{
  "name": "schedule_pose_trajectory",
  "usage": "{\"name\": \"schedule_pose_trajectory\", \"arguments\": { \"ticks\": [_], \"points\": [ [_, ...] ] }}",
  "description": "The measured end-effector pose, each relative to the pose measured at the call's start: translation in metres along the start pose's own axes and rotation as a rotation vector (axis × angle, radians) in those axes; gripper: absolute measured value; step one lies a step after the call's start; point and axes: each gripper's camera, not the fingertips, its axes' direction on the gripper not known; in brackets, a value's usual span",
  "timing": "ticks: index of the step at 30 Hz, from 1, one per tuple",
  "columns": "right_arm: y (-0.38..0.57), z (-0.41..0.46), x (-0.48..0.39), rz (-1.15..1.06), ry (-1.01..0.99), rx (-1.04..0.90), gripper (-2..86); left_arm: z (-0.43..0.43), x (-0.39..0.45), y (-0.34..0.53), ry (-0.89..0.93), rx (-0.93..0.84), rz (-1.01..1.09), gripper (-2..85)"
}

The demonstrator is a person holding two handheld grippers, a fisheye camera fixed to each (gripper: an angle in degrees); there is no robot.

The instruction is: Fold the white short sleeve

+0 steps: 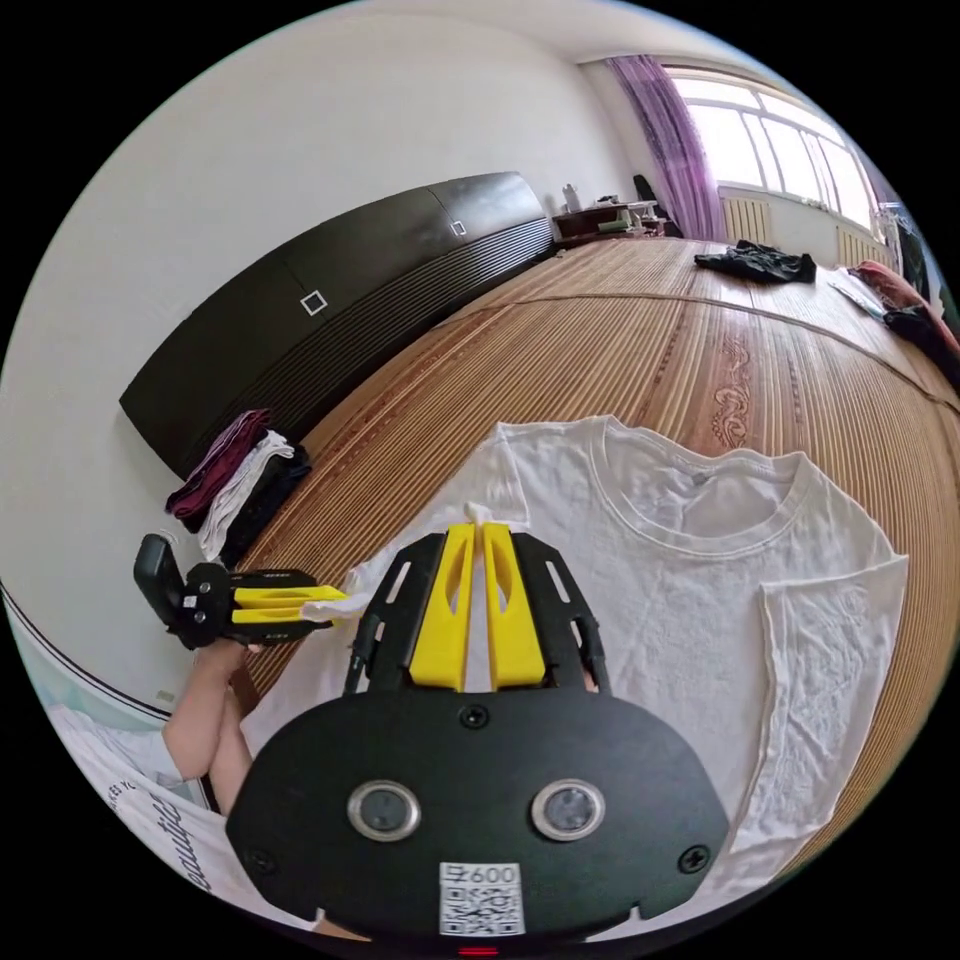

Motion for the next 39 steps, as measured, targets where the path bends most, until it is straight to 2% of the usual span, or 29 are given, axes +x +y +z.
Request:
{"name": "schedule_pose_trajectory", "arguments": {
  "ticks": [2, 6, 12, 16, 21, 27, 34, 39],
  "points": [
    [-0.003, 0.001, 0.011, 0.027, 0.002, -0.024, -0.8, 0.016, 0.013, 0.005, -0.069, -0.073, 0.06, 2.7],
    [-0.009, -0.014, 0.023, 0.064, -0.007, -0.014, -0.7, 0.026, 0.012, 0.01, -0.048, -0.075, 0.052, 3.9],
    [-0.02, -0.066, 0.029, 0.06, 0.065, 0.1, 1.5, 0.031, -0.04, 0.038, 0.092, -0.07, -0.154, 7.1],
    [-0.045, -0.076, 0.022, 0.007, 0.06, 0.097, 6.3, 0.024, -0.053, 0.054, 0.042, 0.02, -0.224, 8.1],
    [-0.091, -0.056, 0.033, 0.024, 0.008, 0.025, 8.7, 0.038, -0.026, 0.038, -0.085, 0.027, -0.134, 8.4],
    [-0.167, -0.016, 0.074, 0.008, -0.159, -0.083, 5.7, 0.066, -0.009, 0.012, -0.066, -0.035, -0.06, 6.9],
    [-0.213, 0.021, 0.118, -0.179, -0.38, -0.304, 6.6, 0.085, -0.021, -0.003, -0.033, -0.103, -0.046, 5.9],
    [-0.221, 0.027, 0.125, -0.231, -0.496, -0.289, 1.5, 0.086, -0.042, -0.003, 0.051, -0.103, -0.098, 5.4]
  ]
}}
